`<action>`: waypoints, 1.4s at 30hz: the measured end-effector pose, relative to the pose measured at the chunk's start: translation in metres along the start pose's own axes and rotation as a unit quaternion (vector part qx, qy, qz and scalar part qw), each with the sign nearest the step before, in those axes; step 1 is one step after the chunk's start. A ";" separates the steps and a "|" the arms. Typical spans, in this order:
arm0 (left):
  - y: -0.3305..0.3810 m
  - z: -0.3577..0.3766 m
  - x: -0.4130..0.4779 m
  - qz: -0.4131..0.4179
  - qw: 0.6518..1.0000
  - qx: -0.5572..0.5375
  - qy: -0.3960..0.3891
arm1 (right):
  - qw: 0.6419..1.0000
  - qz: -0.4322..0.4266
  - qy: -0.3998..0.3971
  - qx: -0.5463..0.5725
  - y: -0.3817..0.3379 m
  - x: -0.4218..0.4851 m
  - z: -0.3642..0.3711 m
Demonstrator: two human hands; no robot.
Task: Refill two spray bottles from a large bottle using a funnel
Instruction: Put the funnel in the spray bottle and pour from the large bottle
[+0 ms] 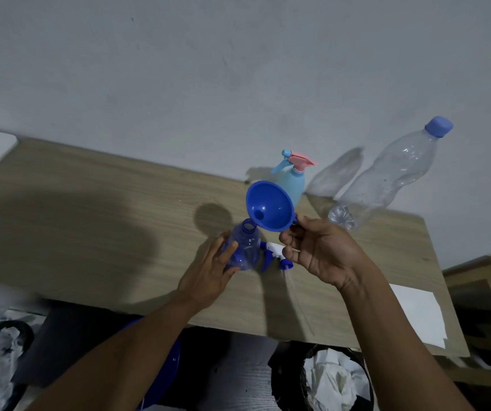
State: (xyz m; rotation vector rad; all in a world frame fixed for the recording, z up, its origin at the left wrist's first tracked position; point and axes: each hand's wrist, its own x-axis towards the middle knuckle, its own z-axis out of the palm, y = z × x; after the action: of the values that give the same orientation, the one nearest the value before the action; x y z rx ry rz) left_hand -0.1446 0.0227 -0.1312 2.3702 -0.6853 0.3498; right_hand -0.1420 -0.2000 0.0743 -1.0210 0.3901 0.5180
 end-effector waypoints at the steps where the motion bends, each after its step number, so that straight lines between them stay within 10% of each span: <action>1: 0.000 0.000 0.000 0.002 1.000 -0.002 -0.002 | 1.000 0.003 0.005 -0.007 0.001 0.001 0.001; 32: 0.004 -0.004 -0.017 -0.022 0.999 0.048 0.001 | 0.918 -0.211 0.205 -0.267 0.029 -0.004 -0.031; 42: 0.137 0.002 0.008 -0.017 1.000 0.000 -0.001 | 0.851 -0.260 0.336 -0.308 -0.026 -0.034 -0.156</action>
State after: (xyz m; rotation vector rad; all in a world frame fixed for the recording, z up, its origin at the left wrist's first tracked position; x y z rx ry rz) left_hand -0.2138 -0.0723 -0.0596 2.3801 -0.6445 0.3338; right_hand -0.1652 -0.3554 0.0370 -1.8706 0.5505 -0.2622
